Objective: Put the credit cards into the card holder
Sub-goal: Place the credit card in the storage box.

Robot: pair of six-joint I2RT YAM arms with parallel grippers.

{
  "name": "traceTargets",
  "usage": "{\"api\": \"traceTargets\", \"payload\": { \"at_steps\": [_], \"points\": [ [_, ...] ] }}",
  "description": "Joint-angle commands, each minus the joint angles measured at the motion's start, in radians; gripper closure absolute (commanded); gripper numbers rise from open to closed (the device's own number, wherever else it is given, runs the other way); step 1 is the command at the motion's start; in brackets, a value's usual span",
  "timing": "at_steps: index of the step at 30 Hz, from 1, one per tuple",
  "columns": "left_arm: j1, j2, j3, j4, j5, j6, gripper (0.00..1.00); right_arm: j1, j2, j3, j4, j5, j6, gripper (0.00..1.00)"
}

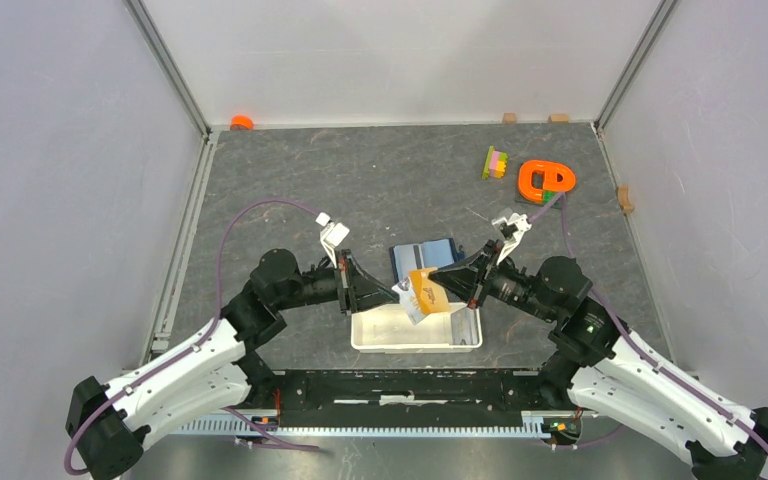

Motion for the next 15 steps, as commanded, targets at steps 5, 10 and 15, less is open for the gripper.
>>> {"api": "traceTargets", "payload": {
  "at_steps": [5, 10, 15],
  "points": [
    [0.005, 0.024, 0.017, -0.211, -0.178, 0.11, 0.98, -0.01, -0.028, -0.001, -0.107, 0.12, -0.053, 1.0],
    [0.002, 0.116, -0.001, -0.279, -0.202, 0.168, 0.98, -0.011, -0.046, -0.007, -0.136, 0.165, -0.073, 1.0],
    [-0.003, 0.151, -0.073, -0.166, -0.192, 0.201, 0.98, -0.01, -0.044, -0.022, -0.13, 0.156, -0.083, 1.0]
  ]
}}
